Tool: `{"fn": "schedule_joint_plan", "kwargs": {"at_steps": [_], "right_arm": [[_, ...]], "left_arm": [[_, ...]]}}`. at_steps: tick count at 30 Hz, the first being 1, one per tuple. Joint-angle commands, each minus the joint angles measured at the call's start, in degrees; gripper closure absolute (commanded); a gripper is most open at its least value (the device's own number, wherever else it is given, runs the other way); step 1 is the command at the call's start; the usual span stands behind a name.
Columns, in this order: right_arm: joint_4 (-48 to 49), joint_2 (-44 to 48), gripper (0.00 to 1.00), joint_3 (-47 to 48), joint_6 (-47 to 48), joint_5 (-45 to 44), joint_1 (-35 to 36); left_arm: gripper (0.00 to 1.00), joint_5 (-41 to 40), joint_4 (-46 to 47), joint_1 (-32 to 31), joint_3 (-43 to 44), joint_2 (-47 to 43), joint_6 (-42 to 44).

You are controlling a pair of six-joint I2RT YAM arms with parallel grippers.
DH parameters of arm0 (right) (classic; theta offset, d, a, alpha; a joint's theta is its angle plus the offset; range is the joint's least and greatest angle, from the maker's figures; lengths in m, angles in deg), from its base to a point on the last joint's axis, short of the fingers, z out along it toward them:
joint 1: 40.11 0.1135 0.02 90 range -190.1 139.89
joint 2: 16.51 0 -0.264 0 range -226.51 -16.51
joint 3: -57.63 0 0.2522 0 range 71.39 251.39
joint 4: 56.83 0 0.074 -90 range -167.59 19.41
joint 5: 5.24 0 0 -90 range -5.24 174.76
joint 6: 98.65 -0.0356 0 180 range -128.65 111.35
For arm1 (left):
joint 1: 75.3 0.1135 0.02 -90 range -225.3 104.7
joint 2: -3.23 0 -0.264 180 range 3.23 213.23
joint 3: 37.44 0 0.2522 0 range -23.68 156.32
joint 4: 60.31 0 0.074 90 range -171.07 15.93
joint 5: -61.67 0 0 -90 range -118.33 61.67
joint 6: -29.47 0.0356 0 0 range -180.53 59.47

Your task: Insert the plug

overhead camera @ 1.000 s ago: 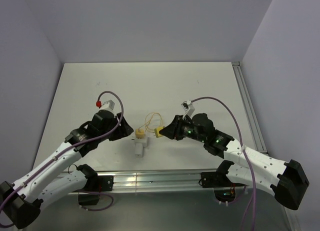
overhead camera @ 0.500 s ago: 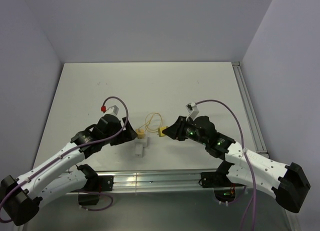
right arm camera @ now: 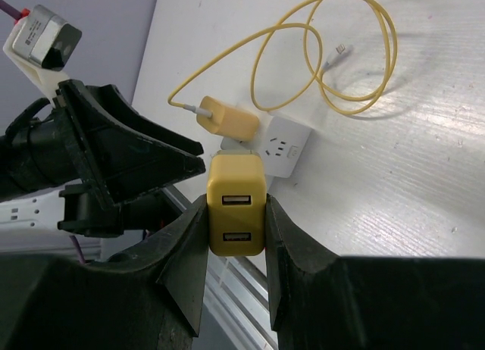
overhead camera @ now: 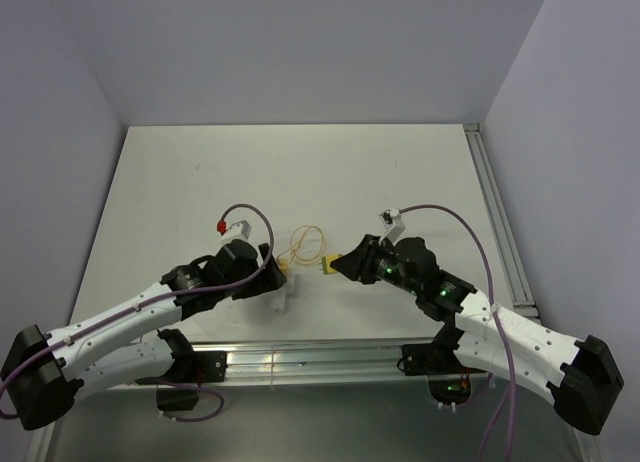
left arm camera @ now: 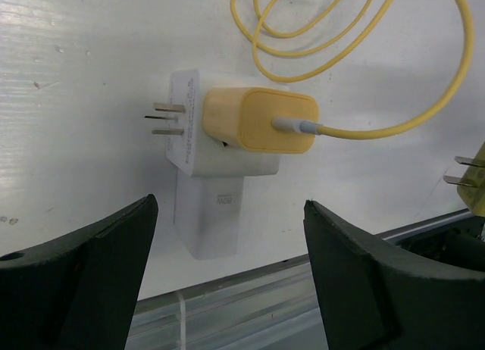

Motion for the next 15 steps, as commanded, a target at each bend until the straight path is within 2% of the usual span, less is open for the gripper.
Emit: {"fn": "schedule_joint_plan", "kwargs": {"at_steps": [1,7,15], "right_arm": [[3.13,1.6,1.0,0.22,-0.03,0.22,-0.5],[2.69,2.65,1.0,0.13,0.33,0.75,-1.03],[1.99,4.76,1.0,-0.75,0.33,0.49,-1.29]], "left_arm": [[0.16,-4.54,2.85,-2.79,0.3,0.38,-3.17],[0.16,-9.11,1.72,-6.84,1.62,4.95,-6.6],[0.24,-16.14,-0.05,-10.53,2.94,6.63,-9.86]]}}
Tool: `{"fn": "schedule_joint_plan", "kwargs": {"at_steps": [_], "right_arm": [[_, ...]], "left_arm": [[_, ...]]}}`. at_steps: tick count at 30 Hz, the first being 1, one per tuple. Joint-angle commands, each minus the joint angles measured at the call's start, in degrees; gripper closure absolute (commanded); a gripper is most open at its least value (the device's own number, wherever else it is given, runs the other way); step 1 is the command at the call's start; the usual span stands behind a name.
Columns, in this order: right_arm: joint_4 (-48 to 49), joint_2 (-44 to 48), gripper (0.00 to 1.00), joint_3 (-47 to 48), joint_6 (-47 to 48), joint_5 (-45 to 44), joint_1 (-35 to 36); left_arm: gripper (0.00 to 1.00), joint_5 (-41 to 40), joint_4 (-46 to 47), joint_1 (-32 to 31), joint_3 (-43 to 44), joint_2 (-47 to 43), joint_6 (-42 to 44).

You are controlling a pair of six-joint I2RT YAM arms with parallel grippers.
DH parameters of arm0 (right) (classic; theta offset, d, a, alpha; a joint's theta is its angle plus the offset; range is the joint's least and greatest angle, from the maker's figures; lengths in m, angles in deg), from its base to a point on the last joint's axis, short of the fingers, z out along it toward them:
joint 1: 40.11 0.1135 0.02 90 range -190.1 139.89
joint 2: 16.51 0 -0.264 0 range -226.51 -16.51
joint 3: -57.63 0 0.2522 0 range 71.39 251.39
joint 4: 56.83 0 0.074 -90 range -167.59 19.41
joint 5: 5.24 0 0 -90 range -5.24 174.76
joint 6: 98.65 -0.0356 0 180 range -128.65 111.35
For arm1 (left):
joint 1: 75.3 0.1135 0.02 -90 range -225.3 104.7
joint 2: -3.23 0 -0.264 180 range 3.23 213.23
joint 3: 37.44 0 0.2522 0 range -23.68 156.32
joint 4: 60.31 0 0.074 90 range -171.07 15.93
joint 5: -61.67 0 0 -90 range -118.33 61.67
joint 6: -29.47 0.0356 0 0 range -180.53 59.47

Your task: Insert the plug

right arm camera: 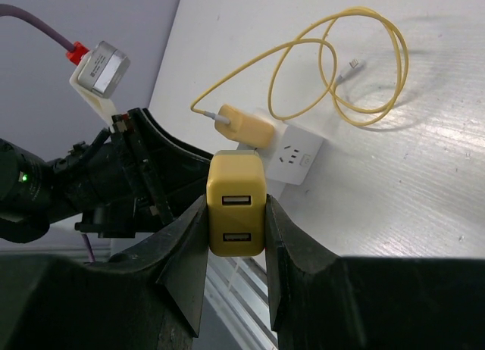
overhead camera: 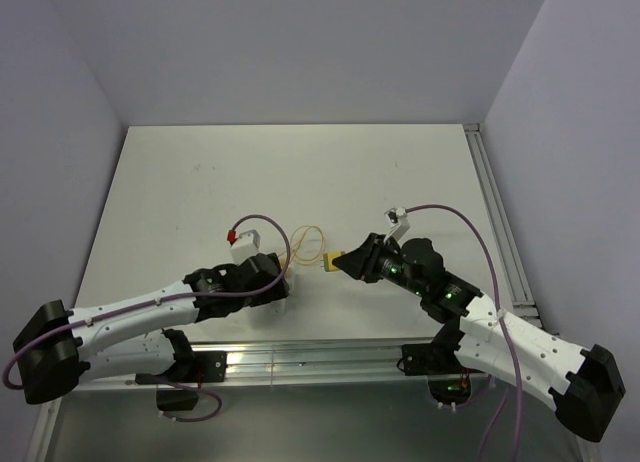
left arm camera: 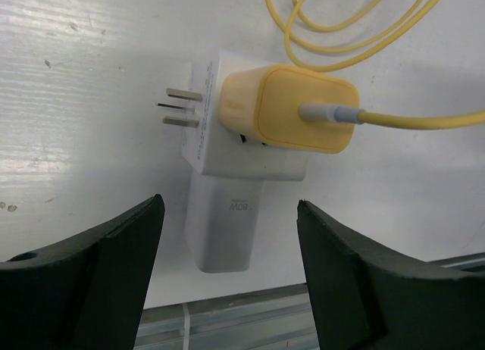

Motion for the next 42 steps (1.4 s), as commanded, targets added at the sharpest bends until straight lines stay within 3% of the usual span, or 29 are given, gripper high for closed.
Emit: {"fn": "schedule_joint_plan", "kwargs": {"at_steps": [1,42], "right_arm": [[2.03,1.74,1.0,-0.59,0.3,-0.28,-0.42],[1.77,2.45,1.0,-0.94,0.48,0.78,-1.12]], "left_arm": [[0.24,-6.31,0.54,-0.92,2.7,-0.98,-1.9],[0.31,-12.21,1.78,-2.76,10.7,13.43,1.88]]}}
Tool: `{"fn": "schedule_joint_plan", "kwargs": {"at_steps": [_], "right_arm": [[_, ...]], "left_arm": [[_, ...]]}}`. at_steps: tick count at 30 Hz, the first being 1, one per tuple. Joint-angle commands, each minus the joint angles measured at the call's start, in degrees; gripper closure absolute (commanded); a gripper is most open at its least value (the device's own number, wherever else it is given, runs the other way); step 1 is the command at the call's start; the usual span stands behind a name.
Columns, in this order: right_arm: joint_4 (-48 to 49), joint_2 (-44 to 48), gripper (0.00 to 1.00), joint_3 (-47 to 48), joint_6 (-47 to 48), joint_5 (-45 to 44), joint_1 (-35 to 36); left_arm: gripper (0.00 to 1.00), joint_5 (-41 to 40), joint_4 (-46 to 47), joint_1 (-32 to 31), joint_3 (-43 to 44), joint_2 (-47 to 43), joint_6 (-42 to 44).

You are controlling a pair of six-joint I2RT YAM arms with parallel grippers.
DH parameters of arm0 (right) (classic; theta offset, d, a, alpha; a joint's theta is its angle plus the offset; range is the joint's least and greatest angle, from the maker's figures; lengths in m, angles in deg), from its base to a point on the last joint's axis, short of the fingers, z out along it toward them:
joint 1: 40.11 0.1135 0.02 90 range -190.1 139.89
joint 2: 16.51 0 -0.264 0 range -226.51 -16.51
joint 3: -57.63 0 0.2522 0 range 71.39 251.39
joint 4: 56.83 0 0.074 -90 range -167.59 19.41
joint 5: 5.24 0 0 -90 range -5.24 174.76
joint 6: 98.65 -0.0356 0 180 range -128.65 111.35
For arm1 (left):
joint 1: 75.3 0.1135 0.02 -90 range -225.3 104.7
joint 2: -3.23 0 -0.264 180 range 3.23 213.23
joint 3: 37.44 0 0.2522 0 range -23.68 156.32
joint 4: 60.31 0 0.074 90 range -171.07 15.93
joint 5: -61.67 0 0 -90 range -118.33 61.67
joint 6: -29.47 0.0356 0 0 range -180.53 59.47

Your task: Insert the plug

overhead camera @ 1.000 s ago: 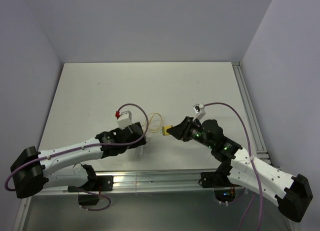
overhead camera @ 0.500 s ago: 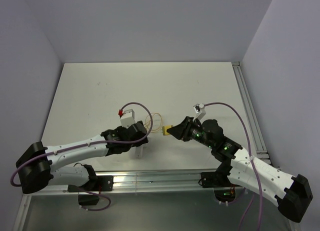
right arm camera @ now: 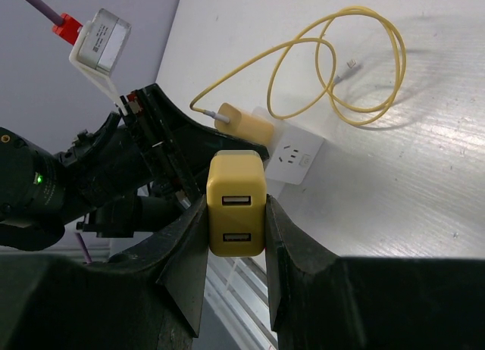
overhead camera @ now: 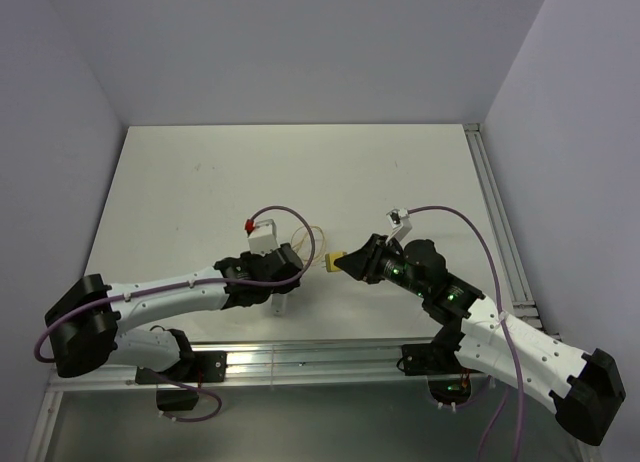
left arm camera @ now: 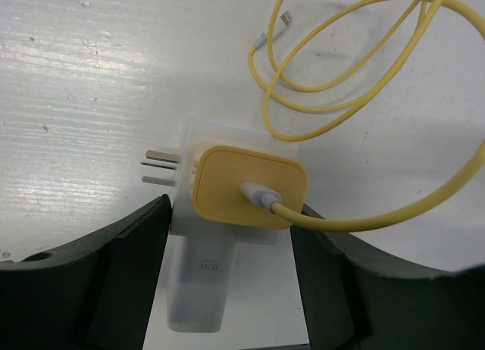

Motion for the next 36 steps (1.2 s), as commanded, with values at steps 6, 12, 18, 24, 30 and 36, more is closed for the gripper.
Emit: {"fn": "schedule_joint_plan", "kwargs": {"at_steps": [6,12,18,24,30,36], "right_arm": [[1.92,1.07,1.0,-0.35,0.39,0.14,-0.47],[2.09,1.07,1.0,-0.44,0.39,0.32,-0.55],[2.18,1.07,1.0,-0.53,0.31,0.49,-0.55],[1.92,1.42,1.0,-0.53,0.3,0.32,-0.64],[1.83,0.99,1.0,-0.18,0.48,0.58,-0.64],[1.66,0.81,1.0,0.08,0.57,0.58,-0.64]], "left_arm": [[0.32,-2.97,-0.35,-1.43,2.88,1.61,0.28],[0.27,-2.71,1.05,-1.79,0.94,0.03,0.46],[0.23,-2.09,1.41,-1.87,1.03,0.9,0.98],[0.21,-2.53,1.41,-2.4,0.5,0.99,0.9],[0.27,-2.71,2.37,-2.49,-0.2,1.52,0.9],[0.27,-3.23,2.81,-2.49,-0.82,1.52,0.9]]}}
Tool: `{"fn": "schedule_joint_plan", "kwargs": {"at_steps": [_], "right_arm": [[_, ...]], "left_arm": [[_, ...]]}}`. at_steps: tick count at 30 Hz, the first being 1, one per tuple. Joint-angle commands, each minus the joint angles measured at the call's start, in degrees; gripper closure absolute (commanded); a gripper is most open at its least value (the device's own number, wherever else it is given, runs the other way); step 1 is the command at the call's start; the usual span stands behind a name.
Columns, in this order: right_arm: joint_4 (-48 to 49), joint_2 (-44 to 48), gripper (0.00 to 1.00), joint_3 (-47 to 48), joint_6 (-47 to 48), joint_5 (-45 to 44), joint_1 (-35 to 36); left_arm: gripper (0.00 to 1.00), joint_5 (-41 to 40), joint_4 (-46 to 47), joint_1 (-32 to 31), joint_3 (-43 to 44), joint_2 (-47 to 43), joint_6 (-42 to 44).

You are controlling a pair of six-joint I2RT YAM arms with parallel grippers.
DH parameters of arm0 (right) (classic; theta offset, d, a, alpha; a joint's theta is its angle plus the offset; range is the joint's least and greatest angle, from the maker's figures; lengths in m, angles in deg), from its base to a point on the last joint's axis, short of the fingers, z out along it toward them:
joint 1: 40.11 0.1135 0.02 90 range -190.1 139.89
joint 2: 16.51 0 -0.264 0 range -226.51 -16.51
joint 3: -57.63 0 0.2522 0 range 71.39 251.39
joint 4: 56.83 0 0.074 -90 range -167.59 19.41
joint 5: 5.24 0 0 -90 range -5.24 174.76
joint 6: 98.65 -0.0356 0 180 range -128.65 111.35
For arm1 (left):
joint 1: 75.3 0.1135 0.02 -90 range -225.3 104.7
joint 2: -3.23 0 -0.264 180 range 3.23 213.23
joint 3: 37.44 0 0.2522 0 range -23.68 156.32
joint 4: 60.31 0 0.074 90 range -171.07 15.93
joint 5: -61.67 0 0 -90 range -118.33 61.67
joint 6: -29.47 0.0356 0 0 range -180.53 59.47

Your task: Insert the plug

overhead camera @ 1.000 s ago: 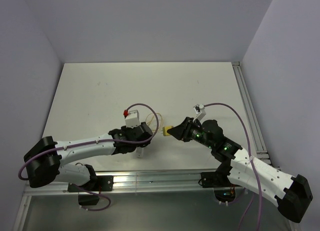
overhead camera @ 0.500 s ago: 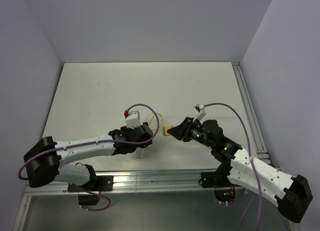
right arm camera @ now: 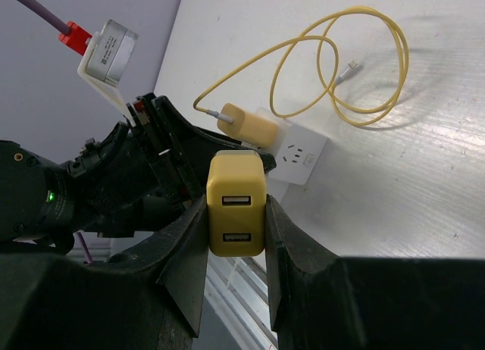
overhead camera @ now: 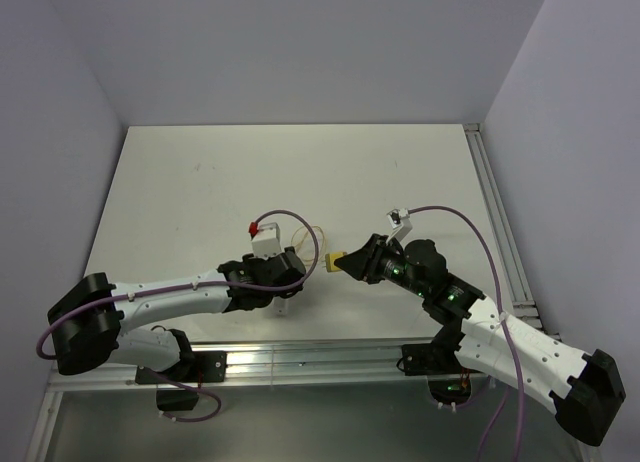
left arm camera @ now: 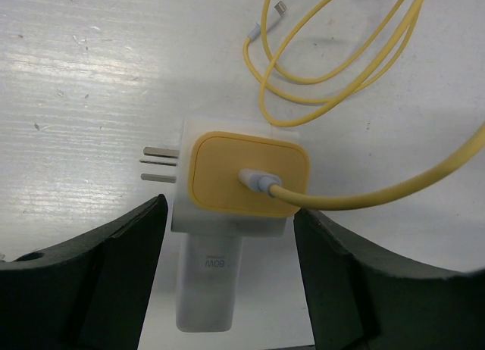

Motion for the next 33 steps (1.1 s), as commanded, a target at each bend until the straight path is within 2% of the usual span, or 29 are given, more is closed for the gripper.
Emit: {"fn": "schedule_joint_plan", "kwargs": {"at_steps": [1,14,18,21,22,24,25,27,28,33], "right_arm": [[1.65,0.5,1.0,0.11,0.63,0.3,-0.51],[2.18,0.06,1.0,-0.24,0.28,0.56,-0.51],[2.18,0.24,1.0,-0.42,0.19,0.47,-0.51],[2.27,0.24,1.0,-0.51,0.11,0.47,-0.51],[2.36,-0.02,1.0,-0.51,0.11,0.47,-0.42],[2.53,-0.29,1.0,-0.42,0.02,0.82,-0.51],[2.53,-0.81,1.0,-0.42,-0.07,0.91,-0.51],[2.97,-1.16,1.0,-0.68,-1.03,0.91,-0.42],[3.41,-1.43,1.0,-0.95,-1.38,1.0,-0.51],[5.96,-3.01,1.0,-1.57,-4.64,1.0,-0.42]], "left_arm": [[0.27,-2.05,1.63,-0.54,-0.4,0.27,0.35],[0.26,-1.26,3.56,-0.89,-1.54,1.68,0.61],[0.3,-1.44,3.22,-0.9,-1.54,1.42,0.53],[0.42,-1.09,3.48,-0.9,-1.89,1.33,0.61],[0.5,-0.74,3.83,-0.9,-1.98,1.33,0.61],[0.58,-0.39,4.35,-0.9,-2.25,1.42,0.88],[0.72,-0.3,4.7,-0.9,-2.33,1.42,1.05],[0.86,0.05,4.88,-0.9,-2.16,1.33,1.23],[1.0,0.23,5.06,-0.9,-2.25,1.24,1.32],[1.0,4.52,8.57,-0.19,-4.53,-1.13,1.4]]}}
